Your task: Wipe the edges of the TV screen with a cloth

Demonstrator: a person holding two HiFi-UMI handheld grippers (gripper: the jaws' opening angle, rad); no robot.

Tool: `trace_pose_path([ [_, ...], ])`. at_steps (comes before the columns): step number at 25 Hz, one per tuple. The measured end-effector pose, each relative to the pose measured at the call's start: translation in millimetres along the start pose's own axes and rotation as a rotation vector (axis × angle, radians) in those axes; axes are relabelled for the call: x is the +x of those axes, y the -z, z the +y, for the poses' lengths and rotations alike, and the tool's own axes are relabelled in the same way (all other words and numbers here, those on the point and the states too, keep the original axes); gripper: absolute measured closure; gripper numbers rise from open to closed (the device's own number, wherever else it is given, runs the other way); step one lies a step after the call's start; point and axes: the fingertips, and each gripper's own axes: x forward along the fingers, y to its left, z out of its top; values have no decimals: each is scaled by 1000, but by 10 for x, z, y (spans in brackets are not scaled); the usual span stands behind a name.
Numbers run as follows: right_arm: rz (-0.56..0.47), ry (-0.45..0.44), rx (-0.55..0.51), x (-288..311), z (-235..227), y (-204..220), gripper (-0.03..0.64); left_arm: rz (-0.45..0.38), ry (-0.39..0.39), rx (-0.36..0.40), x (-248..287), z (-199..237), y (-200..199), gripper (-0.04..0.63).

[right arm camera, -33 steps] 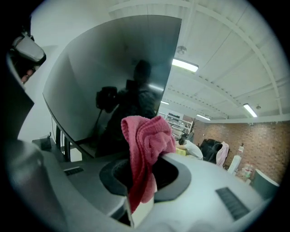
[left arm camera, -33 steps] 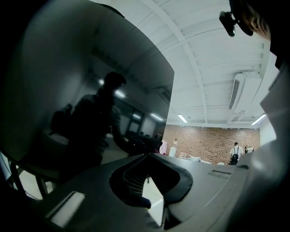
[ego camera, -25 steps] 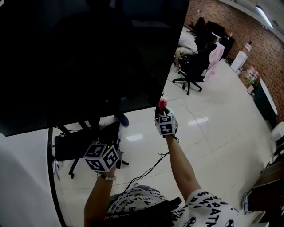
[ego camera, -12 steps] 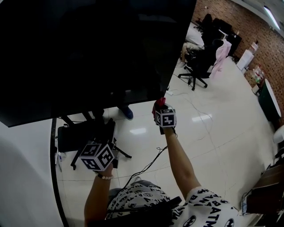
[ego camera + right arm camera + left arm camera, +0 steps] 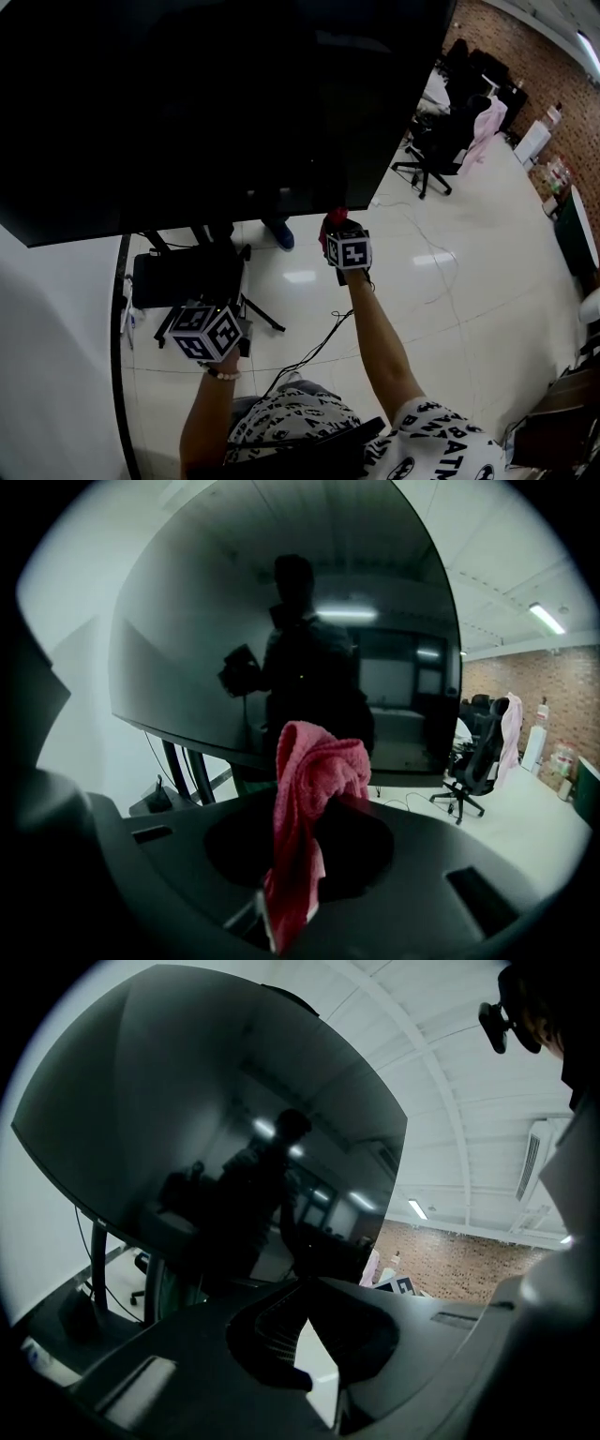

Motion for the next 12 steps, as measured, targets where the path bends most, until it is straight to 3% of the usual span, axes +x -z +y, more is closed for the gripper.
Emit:
trace_pose_path([
  [12, -5, -118, -54, 242, 1442, -250, 534, 35, -140, 61, -460, 838, -70, 606],
])
